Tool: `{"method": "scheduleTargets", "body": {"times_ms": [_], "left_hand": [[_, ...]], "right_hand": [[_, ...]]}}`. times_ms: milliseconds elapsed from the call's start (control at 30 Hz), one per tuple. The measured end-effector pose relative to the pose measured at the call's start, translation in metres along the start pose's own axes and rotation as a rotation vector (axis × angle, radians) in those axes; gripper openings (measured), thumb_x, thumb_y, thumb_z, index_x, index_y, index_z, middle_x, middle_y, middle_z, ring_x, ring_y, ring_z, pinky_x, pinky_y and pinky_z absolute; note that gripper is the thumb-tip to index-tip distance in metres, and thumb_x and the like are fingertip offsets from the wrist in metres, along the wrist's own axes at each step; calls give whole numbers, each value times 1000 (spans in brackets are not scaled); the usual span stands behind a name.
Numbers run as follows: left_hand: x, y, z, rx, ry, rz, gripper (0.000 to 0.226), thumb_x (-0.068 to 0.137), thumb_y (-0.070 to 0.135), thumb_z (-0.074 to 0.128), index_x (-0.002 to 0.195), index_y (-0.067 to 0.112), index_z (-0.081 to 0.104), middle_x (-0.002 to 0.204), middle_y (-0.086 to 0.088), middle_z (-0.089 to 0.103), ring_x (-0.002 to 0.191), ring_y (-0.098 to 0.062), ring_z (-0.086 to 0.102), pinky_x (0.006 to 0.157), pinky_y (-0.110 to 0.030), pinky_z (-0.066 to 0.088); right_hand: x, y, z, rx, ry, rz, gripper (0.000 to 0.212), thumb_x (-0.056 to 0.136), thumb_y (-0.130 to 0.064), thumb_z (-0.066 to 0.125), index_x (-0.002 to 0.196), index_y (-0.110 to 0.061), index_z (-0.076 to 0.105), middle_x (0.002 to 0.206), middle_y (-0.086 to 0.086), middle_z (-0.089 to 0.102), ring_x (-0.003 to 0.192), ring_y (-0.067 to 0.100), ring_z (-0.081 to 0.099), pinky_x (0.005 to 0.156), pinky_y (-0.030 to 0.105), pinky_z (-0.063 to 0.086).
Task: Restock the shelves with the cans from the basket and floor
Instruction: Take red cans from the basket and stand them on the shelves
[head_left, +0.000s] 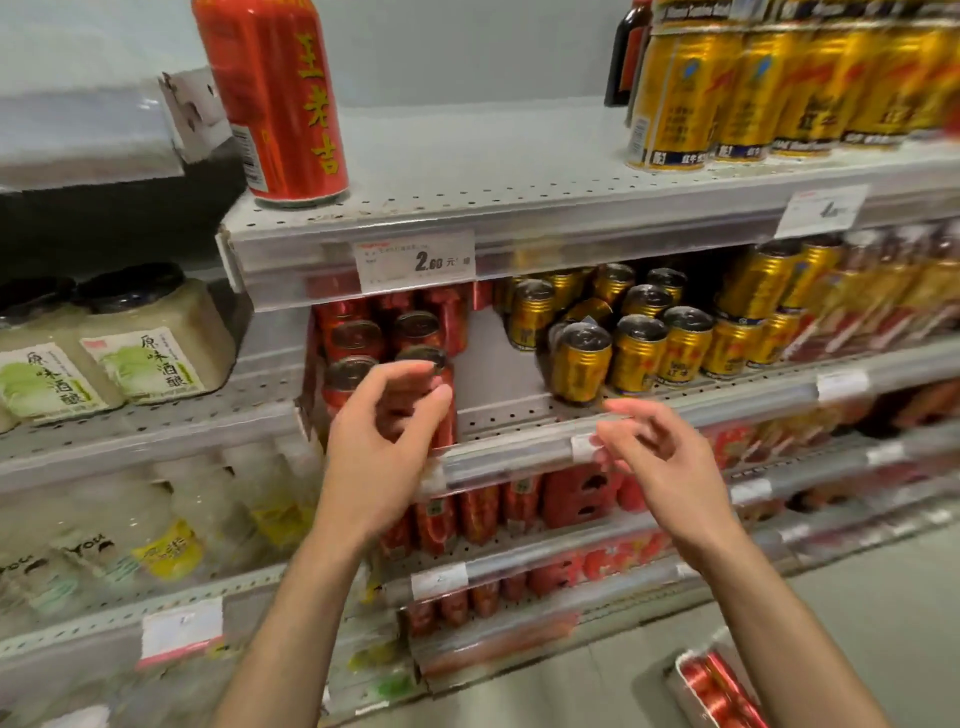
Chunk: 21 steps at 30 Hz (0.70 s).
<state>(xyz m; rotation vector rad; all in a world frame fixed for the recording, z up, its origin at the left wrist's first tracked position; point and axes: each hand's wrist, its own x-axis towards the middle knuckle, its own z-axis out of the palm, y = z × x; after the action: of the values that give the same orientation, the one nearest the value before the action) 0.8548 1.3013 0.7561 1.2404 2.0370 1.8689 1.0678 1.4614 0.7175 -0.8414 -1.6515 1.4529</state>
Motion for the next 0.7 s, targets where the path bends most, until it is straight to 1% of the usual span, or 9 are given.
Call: {"method": "scheduleTargets", "body": {"times_ms": [33,100,200,300,367,433,467,567,700], "left_hand": [[-7,-1,5,-38,-24,5,15,95,28,72,109,32,71,102,16,74,93,-3,70,79,-14,54],[-19,-2,19,-118,-99,-34,14,95,27,72,108,30,72,98,9,75,91,-7,71,77,-19,56],[-34,-6,54,-265,-203,-130,12,94,19,72,103,27,71,93,0,76,85,-4,73,71,-17,56],[-51,-11,96,-331,-321,-188,19,95,10,69,100,28,70,93,-5,76,77,-9,72,68,-16,54],[-62,-14,127,-343,-403,-215,18,96,10,68,101,27,70,96,-10,76,79,-13,71,70,-21,55],[-71,-12,160,-342,-479,-226,13,95,12,69,104,22,71,99,-14,76,83,-17,70,76,-30,56],[-75,-10,178,-338,-514,-229,12,95,13,70,105,20,71,99,-14,76,84,-18,69,78,-32,55],[-86,-3,231,-323,-611,-241,13,94,11,71,106,18,71,94,-12,77,79,-8,70,69,-21,55],[-98,2,305,-328,-693,-300,16,93,12,73,109,15,72,91,-3,79,75,-4,73,64,-14,53]], "right_hand": [[-14,3,-12,1,52,21,19,96,-13,73,115,-16,71,80,0,78,76,10,75,70,18,57],[-43,10,-37,-16,154,68,17,96,-12,73,113,-12,71,73,-4,75,72,5,71,66,16,55],[-85,21,-81,-33,333,144,15,95,-8,72,110,-8,72,73,-1,73,67,8,68,61,15,54],[-122,32,-124,-36,477,226,15,97,-5,67,112,-4,70,75,5,74,59,9,65,57,18,53],[-143,41,-152,-27,570,268,16,99,-3,65,114,-3,69,77,8,73,58,9,65,56,18,54],[-160,50,-179,-26,648,295,14,99,-3,65,112,-6,70,75,4,74,58,8,66,56,17,54],[-167,56,-192,-31,681,307,13,99,-5,65,111,-8,71,74,2,75,60,9,66,56,18,54],[-181,74,-232,-31,769,332,12,99,-9,67,109,-12,72,76,2,77,64,11,67,60,21,55],[-186,103,-289,-16,841,380,12,98,-15,68,108,-19,72,82,6,79,69,13,69,68,30,55]]}}
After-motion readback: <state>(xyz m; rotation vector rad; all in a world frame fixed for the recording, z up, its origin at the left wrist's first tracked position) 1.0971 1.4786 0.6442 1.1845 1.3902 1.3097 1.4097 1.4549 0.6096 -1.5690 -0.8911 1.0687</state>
